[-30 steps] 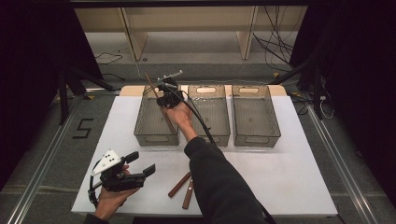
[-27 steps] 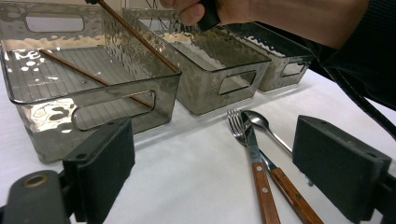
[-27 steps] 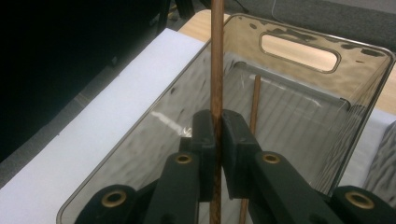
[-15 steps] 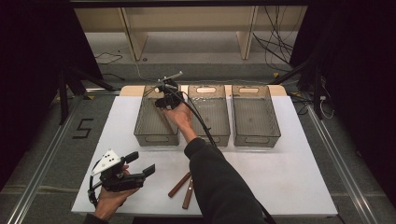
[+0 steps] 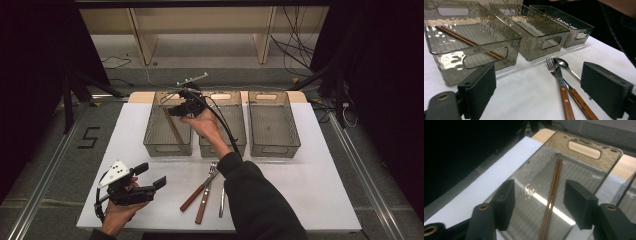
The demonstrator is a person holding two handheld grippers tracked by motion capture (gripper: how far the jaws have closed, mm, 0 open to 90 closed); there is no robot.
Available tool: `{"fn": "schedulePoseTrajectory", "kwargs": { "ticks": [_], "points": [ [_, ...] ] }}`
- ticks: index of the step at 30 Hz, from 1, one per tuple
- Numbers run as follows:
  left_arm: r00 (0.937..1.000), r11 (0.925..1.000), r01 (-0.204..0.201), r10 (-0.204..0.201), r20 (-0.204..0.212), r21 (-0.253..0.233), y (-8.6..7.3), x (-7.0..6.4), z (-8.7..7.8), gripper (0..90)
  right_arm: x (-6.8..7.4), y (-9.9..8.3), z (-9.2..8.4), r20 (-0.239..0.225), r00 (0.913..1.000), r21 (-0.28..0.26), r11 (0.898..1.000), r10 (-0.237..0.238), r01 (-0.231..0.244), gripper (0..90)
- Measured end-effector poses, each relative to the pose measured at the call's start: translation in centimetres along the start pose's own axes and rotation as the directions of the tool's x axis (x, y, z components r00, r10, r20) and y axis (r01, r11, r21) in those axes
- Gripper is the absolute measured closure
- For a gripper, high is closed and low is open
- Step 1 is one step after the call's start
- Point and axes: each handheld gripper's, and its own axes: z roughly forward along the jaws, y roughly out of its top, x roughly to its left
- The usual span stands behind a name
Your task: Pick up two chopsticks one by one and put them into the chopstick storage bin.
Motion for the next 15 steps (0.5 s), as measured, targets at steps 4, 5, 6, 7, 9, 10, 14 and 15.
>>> {"fn": "schedulePoseTrajectory", "kwargs": {
  "ticks": [4, 5, 6, 7, 9, 10, 14, 15],
  "points": [
    [1.0000, 1.0000, -0.002, 0.002, -0.001, 0.006, 0.0, 0.0, 0.0, 12.7, 0.0, -1.0, -1.7, -0.010, 0.9995, 0.008, 1.000, -0.029, 0.029, 38.2],
    [1.0000, 1.0000, -0.001, 0.001, -0.001, 0.007, 0.0, 0.0, 0.1, 12.7, 0.0, -1.2, -2.2, -0.014, 0.9994, 0.005, 0.999, -0.033, 0.033, 37.7],
    [1.0000, 0.9999, -0.006, 0.006, -0.001, 0.013, 0.0, 0.0, 0.1, 12.7, 0.0, -1.5, -2.7, -0.017, 0.9990, -0.001, 0.999, -0.040, 0.040, 37.5],
    [1.0000, 0.9999, -0.004, 0.004, -0.002, 0.012, -0.1, 0.0, 0.1, 12.7, 0.0, -1.8, -3.3, -0.019, 0.9987, -0.005, 0.999, -0.048, 0.047, 37.2],
    [1.0000, 0.9999, -0.003, 0.003, -0.002, 0.013, -0.1, 0.0, 0.1, 12.7, -0.1, -2.4, -4.2, -0.023, 0.9983, -0.012, 0.999, -0.053, 0.053, 36.8],
    [1.0000, 0.9999, -0.002, 0.002, -0.004, 0.014, -0.1, 0.0, 0.1, 12.7, -0.2, -2.7, -4.7, -0.025, 0.9981, -0.015, 0.998, -0.056, 0.056, 36.7],
    [1.0000, 0.9999, 0.002, -0.002, -0.006, 0.017, -0.1, -0.1, 0.2, 12.7, -0.5, -4.1, -6.7, -0.032, 0.9976, -0.030, 0.998, -0.062, 0.061, 36.3],
    [1.0000, 0.9998, 0.005, -0.005, -0.007, 0.018, -0.1, -0.1, 0.3, 12.7, -0.5, -4.4, -7.1, -0.035, 0.9974, -0.035, 0.997, -0.064, 0.062, 36.3]
  ]
}}
